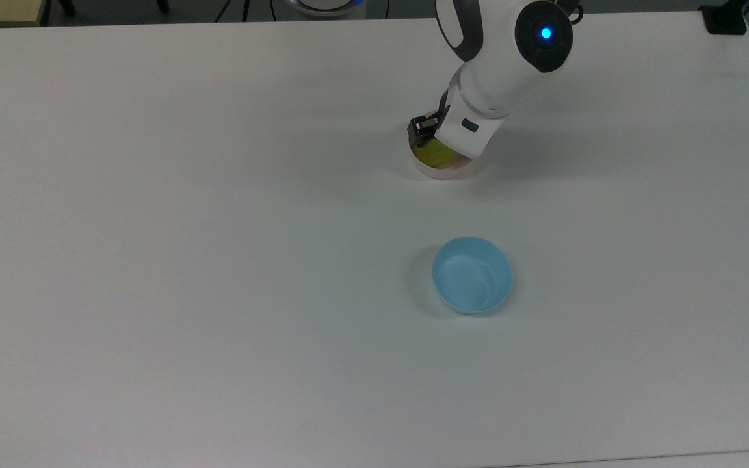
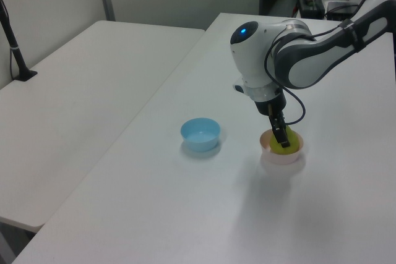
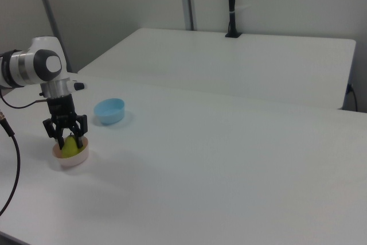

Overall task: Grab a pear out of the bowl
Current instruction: 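Lift the pear up out of the pink bowl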

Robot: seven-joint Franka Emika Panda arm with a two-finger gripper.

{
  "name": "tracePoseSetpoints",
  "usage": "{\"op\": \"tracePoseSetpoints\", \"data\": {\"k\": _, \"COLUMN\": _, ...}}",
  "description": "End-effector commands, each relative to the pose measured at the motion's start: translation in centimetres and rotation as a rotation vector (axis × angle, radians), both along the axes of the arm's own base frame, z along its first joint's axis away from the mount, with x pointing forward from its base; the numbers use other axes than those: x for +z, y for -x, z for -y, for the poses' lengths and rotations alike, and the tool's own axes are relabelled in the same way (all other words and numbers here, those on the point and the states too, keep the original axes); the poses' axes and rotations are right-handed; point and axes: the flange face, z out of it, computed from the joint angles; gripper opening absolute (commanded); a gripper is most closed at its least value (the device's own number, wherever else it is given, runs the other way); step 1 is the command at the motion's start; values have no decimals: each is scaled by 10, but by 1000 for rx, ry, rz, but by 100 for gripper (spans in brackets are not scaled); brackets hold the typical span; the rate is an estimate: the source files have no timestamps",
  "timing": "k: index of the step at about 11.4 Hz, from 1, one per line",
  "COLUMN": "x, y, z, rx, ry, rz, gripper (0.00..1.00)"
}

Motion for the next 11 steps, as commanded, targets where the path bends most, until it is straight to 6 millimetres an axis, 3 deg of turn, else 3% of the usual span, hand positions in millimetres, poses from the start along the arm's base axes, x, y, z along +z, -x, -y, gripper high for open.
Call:
{"op": "tracePoseSetpoints", "data": {"k": 1, "x": -8, "y": 2, "z": 1, "rx": 15, "ry": 10, "rz": 16, "gripper": 13}}
{"op": "tracePoseSetpoints", "data": {"k": 2, "x": 5, "y": 3, "z": 1, "rx": 11, "ry": 4, "rz": 24, "gripper": 12}}
{"op": "tracePoseSetpoints", "data": {"k": 5, "x": 84, "y": 5, "z": 22, "rx": -20, "ry": -52, "rz": 79, "gripper": 12}}
{"op": "tracePoseSetpoints", "data": {"k": 7, "x": 121, "y": -13, "z": 64, "rx": -97, "ry": -72, "rz": 123, "gripper": 12}}
{"op": "tracePoseSetpoints", "data": {"k": 8, "x": 130, "y": -20, "z": 94, "rx": -132, "ry": -79, "rz": 136, "gripper": 12}}
{"op": "tracePoseSetpoints", "data": {"k": 10, "x": 136, "y": -31, "z": 154, "rx": -175, "ry": -88, "rz": 140, "gripper": 12}}
{"op": "tracePoseSetpoints", "data": {"k": 11, "x": 129, "y": -36, "z": 180, "rx": -194, "ry": -87, "rz": 129, "gripper": 12}}
